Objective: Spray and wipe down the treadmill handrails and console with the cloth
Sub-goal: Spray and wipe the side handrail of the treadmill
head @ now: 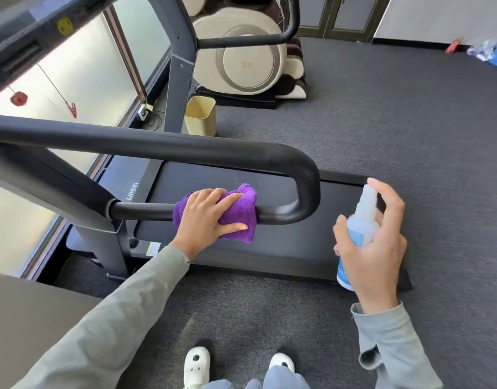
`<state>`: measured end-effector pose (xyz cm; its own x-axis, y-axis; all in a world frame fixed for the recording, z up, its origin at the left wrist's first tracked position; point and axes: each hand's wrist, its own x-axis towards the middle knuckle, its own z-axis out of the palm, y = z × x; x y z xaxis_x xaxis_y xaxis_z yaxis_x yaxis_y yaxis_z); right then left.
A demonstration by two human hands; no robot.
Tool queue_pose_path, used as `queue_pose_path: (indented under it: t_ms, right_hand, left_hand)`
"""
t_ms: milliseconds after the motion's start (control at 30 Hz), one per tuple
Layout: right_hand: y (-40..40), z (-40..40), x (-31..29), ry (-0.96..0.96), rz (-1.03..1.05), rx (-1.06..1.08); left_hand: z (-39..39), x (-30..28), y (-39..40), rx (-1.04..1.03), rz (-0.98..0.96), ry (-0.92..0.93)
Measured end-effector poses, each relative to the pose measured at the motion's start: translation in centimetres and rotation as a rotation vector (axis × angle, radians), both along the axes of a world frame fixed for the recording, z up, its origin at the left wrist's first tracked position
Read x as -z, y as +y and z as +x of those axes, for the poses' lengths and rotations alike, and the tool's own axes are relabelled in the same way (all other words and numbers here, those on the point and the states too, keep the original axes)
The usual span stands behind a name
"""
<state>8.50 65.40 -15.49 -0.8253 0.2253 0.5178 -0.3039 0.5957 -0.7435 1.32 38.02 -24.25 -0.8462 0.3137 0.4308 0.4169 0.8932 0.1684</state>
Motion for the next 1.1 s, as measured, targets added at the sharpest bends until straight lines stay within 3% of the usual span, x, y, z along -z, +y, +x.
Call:
queue_pose_path:
  t_ms: [167, 300, 433, 567, 700, 867, 933, 1000, 1100]
  right_hand:
    - [-0.1, 0.6, 0.4, -0.015, -0.011, 0.012]
    - [-2.0, 0.3, 0.0, -0.020, -0.005, -0.020]
    - [-3.7, 0.0, -0.4, 0.006, 0.042, -0.078]
    - [-4.2, 0.0, -0.3, -0.002, 0.044, -0.075]
    - [-5.0, 0.2, 0.1, -0.055, 0.048, -0.077]
    - [-6.3, -0.3, 0.4, -0.086, 0.070, -0.143]
    - [-6.6, -0.6, 0.5, -0.102, 0.078, -0.156]
    - [-7.0, -0.7, 0.6, -0.106, 0.083, -0.169]
    - [-7.4, -0.9, 0.9, -0.121, 0.085, -0.184]
  left_hand:
    - [0.3, -0.1, 2.1, -0.131, -0.094, -0.022]
    - [0.0, -0.6, 6.3, -0.058, -0.165, -0.023]
    - [0.0, -0.8, 5.1, -0.105, 0.008, 0.013]
    - [2.6, 0.7, 2.1, -0.383, 0.211, 0.118]
    - [5.3, 1.7, 0.0, -0.649, 0.624, 0.044]
    - [6.1, 1.3, -0.8, -1.095, 1.523, 0.055]
    - [5.3, 1.4, -1.7, -1.168, 1.778, 0.132]
    - [4.3, 1.2, -2.6, -1.116, 1.922, 0.107]
    - [2.4, 1.1, -3.3, -1.084, 1.928, -0.027]
